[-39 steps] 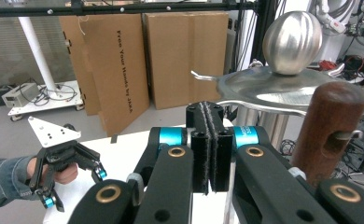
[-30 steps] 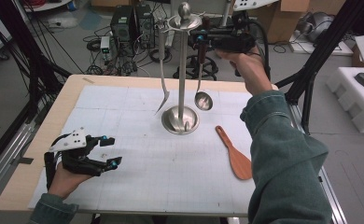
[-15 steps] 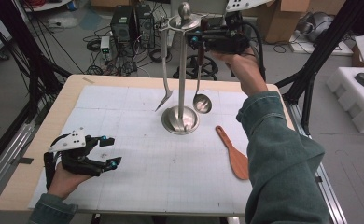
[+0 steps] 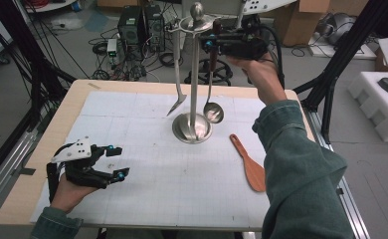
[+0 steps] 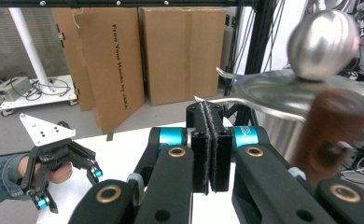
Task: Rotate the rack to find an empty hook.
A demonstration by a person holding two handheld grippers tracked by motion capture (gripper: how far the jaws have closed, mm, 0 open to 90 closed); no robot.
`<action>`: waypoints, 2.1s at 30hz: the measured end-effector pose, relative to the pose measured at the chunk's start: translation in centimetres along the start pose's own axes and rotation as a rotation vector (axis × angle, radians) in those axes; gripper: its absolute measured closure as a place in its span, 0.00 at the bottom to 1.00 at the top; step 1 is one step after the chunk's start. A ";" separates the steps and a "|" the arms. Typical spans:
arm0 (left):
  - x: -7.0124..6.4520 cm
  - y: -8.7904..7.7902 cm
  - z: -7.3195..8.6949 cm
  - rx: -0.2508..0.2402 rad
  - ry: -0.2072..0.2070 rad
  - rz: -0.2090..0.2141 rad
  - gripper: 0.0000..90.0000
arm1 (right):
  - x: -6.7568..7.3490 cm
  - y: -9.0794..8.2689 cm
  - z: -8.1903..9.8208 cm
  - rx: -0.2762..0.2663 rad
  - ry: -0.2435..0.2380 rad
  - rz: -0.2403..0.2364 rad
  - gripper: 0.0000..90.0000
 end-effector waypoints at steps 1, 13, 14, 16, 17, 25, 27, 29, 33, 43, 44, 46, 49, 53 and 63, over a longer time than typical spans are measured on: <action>0.0 0.0 0.0 -0.001 0.000 0.000 0.28 | 0.0 -0.3 0.0 0.000 0.005 0.004 1.00; 0.1 -0.1 0.0 0.002 0.003 -0.004 0.28 | -1.6 -3.5 -0.2 -0.022 0.011 0.044 1.00; 0.1 -0.1 0.0 0.003 0.003 -0.005 0.28 | -2.0 -3.8 -0.3 -0.026 0.015 0.054 1.00; 0.1 -0.1 0.0 0.003 0.001 -0.003 0.28 | -2.3 -4.1 -0.3 -0.032 0.018 0.061 1.00; 0.1 -0.1 0.0 0.003 0.002 -0.004 0.28 | -2.6 -4.3 -0.3 -0.034 0.020 0.068 1.00; 0.2 -0.2 0.1 0.002 -0.004 -0.010 0.28 | -3.5 -4.0 -0.8 -0.035 0.016 0.071 1.00; 0.2 -0.3 0.1 -0.001 -0.005 -0.010 0.28 | -3.6 -4.0 -0.8 -0.031 0.023 0.074 1.00; 0.3 -0.3 0.1 0.001 -0.003 -0.012 0.28 | -3.8 -3.9 -0.9 -0.036 0.020 0.073 1.00; 0.4 -0.4 0.1 0.002 -0.006 -0.014 0.28 | -4.0 -3.9 -0.9 -0.035 0.022 0.073 1.00; 0.4 -0.4 0.2 0.004 -0.003 -0.013 0.28 | -3.8 -3.6 -0.9 -0.037 0.021 0.048 1.00; 0.4 -0.4 0.2 0.003 -0.005 -0.014 0.28 | -3.7 -3.5 -0.9 -0.037 0.019 0.044 1.00; 0.4 -0.4 0.1 0.002 -0.005 -0.013 0.28 | -3.6 -3.4 -0.9 -0.036 0.018 0.042 1.00; 0.4 -0.4 0.1 0.002 -0.004 -0.013 0.28 | -3.3 -3.2 -0.9 -0.031 0.019 0.037 1.00; 0.3 -0.4 0.1 0.001 -0.006 -0.013 0.28 | -2.9 -2.9 -0.9 -0.032 0.010 0.025 1.00; 0.3 -0.4 0.1 0.002 -0.003 -0.009 0.28 | -1.8 -2.1 -0.9 -0.020 0.003 0.002 1.00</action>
Point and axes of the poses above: each handheld gripper's, and its own axes: y roughly forward along the jaws, z roughly out of its underside, x roughly to its left, the point moved 8 cm from there along y, roughly forward along the jaws, and after that the axes turned 12 degrees about -x, right-handed, at the moved point
